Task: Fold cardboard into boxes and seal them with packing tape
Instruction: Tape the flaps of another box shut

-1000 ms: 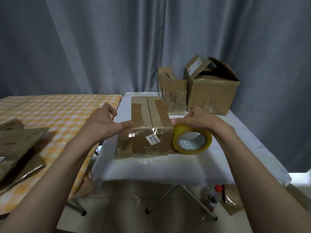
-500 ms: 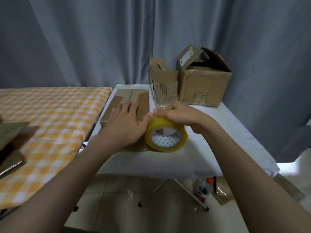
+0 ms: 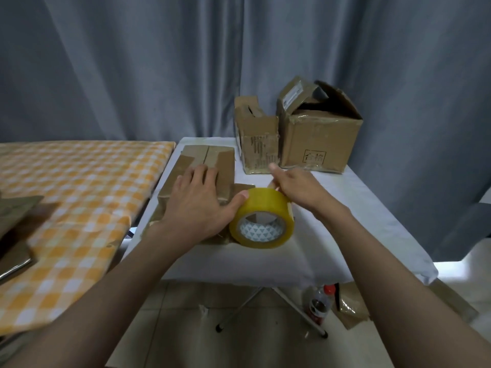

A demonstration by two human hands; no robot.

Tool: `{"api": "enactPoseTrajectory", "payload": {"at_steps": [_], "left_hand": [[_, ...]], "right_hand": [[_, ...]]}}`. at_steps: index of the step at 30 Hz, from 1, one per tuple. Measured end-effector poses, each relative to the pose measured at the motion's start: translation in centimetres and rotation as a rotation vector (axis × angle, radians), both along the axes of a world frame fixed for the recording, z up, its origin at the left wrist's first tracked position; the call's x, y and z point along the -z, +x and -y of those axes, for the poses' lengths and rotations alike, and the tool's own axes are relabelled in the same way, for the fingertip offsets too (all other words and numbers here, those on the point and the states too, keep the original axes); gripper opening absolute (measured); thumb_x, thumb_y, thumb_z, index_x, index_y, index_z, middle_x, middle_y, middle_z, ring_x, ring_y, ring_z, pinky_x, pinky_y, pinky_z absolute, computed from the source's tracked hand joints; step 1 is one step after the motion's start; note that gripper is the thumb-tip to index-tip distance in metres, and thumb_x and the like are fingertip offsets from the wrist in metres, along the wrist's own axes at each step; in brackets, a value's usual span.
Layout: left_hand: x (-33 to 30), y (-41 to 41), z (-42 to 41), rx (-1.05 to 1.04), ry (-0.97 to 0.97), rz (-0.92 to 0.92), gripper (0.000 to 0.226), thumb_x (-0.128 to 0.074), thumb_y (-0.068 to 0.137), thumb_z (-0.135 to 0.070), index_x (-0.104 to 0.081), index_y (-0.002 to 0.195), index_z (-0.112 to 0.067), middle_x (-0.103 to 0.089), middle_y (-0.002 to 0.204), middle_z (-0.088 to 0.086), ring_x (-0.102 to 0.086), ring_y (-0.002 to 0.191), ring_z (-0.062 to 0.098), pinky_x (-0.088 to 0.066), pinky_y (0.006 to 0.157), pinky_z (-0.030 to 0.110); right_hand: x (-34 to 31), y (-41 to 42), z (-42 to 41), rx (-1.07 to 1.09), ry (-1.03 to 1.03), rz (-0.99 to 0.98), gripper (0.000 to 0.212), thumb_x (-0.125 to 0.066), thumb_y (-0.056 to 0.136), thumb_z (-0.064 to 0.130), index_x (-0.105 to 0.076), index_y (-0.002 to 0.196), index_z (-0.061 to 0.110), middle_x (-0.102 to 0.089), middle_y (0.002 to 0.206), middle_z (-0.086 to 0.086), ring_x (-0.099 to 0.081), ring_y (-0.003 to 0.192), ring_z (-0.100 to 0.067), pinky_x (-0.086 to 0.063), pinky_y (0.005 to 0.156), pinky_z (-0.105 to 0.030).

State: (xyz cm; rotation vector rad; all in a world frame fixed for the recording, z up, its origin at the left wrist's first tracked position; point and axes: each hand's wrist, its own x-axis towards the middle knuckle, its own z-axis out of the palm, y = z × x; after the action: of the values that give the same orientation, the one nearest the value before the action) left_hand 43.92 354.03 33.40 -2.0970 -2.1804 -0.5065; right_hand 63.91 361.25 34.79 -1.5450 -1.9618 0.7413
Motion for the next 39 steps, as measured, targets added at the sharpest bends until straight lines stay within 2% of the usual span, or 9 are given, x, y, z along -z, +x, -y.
{"api": "enactPoseTrajectory", "payload": {"at_steps": [3, 6, 14, 18, 25, 30, 32, 35, 39], "left_hand": [[-0.1, 0.1, 0.0, 0.003, -0.002, 0.004, 0.096, -0.024, 0.082, -0.083, -0.031, 0.150, -0.015, -0.032, 0.154, 0.007, -0.025, 0.144, 0.026, -0.022, 0.119, 0.048], [-0.3, 0.4, 0.2, -0.018, -0.010, 0.020, 0.100, -0.028, 0.081, -0.083, -0.030, 0.148, -0.009, -0.034, 0.151, 0.011, -0.031, 0.140, 0.029, -0.026, 0.117, 0.048], [-0.9, 1.2, 0.7, -0.079, -0.012, 0.040, 0.106, -0.033, 0.077, -0.084, -0.036, 0.141, 0.001, -0.036, 0.141, 0.016, -0.038, 0.130, 0.033, -0.030, 0.114, 0.049], [-0.8, 1.2, 0.8, -0.080, -0.004, 0.039, 0.111, -0.029, 0.072, -0.089, -0.039, 0.138, 0.000, -0.038, 0.137, 0.015, -0.039, 0.127, 0.032, -0.030, 0.113, 0.048], [-0.5, 1.3, 0.6, -0.077, 0.020, 0.023, 0.114, -0.023, 0.069, -0.091, -0.043, 0.135, -0.001, -0.041, 0.135, 0.014, -0.039, 0.129, 0.031, -0.028, 0.114, 0.050], [-0.4, 1.2, 0.5, -0.077, 0.023, -0.001, 0.116, -0.019, 0.068, -0.092, -0.041, 0.136, -0.002, -0.040, 0.138, 0.014, -0.036, 0.133, 0.030, -0.023, 0.117, 0.050], [-0.3, 1.3, 0.5, -0.080, 0.020, -0.011, 0.116, -0.018, 0.069, -0.093, -0.041, 0.137, -0.002, -0.039, 0.139, 0.013, -0.035, 0.134, 0.030, -0.022, 0.118, 0.051], [-0.1, 1.6, 0.4, -0.094, 0.013, -0.020, 0.117, -0.014, 0.068, -0.093, -0.040, 0.139, -0.002, -0.037, 0.143, 0.014, -0.032, 0.139, 0.031, -0.015, 0.120, 0.053], [-0.1, 1.7, 0.2, -0.106, 0.009, -0.007, 0.118, -0.015, 0.068, -0.094, -0.039, 0.140, -0.003, -0.035, 0.147, 0.016, -0.029, 0.142, 0.032, -0.012, 0.121, 0.054]], "right_hand": [[1.2, 2.5, -0.7, 0.035, -0.103, 0.111, 0.027, -0.059, 0.098, 0.016, -0.075, 0.077, 0.011, -0.068, 0.067, -0.006, -0.059, 0.057, -0.007, -0.047, 0.061, -0.023], [2.6, 3.0, -0.5, -0.074, -0.291, 0.222, 0.030, -0.050, 0.088, -0.011, -0.078, 0.090, 0.000, -0.070, 0.071, -0.012, -0.063, 0.060, -0.015, -0.055, 0.057, -0.021], [3.3, 2.8, -0.8, 0.024, -0.189, 0.197, 0.020, -0.067, 0.080, -0.001, -0.074, 0.099, 0.001, -0.065, 0.059, -0.003, -0.059, 0.043, -0.004, -0.047, 0.044, -0.016], [2.8, 3.3, -0.6, 0.055, -0.261, 0.075, 0.005, -0.074, 0.075, 0.002, -0.072, 0.079, 0.005, -0.070, 0.061, -0.007, -0.066, 0.059, -0.014, -0.061, 0.064, -0.028], [2.7, 2.7, -0.3, 0.134, -0.331, -0.024, 0.014, -0.067, 0.077, -0.008, -0.070, 0.069, 0.003, -0.067, 0.066, -0.013, -0.065, 0.064, -0.021, -0.060, 0.076, -0.036], [2.3, 1.8, -0.8, 0.271, -0.031, -0.078, 0.016, -0.074, 0.074, -0.007, -0.071, 0.081, 0.008, -0.067, 0.101, -0.011, -0.063, 0.098, -0.022, -0.054, 0.081, -0.032], [1.5, 1.5, -0.6, 0.244, 0.057, -0.207, 0.031, -0.077, 0.071, -0.008, -0.062, 0.090, 0.011, -0.065, 0.094, -0.005, -0.062, 0.091, -0.021, -0.053, 0.074, -0.032], [-0.2, 0.8, 0.4, 0.042, 0.199, -0.366, 0.026, -0.080, 0.076, -0.002, -0.065, 0.092, 0.012, -0.070, 0.084, 0.001, -0.066, 0.076, -0.009, -0.054, 0.072, -0.025], [-1.6, 0.2, 1.7, -0.233, 0.410, -0.235, 0.017, -0.072, 0.087, 0.004, -0.076, 0.097, 0.017, -0.068, 0.100, 0.002, -0.065, 0.095, -0.008, -0.052, 0.084, -0.019]]}}
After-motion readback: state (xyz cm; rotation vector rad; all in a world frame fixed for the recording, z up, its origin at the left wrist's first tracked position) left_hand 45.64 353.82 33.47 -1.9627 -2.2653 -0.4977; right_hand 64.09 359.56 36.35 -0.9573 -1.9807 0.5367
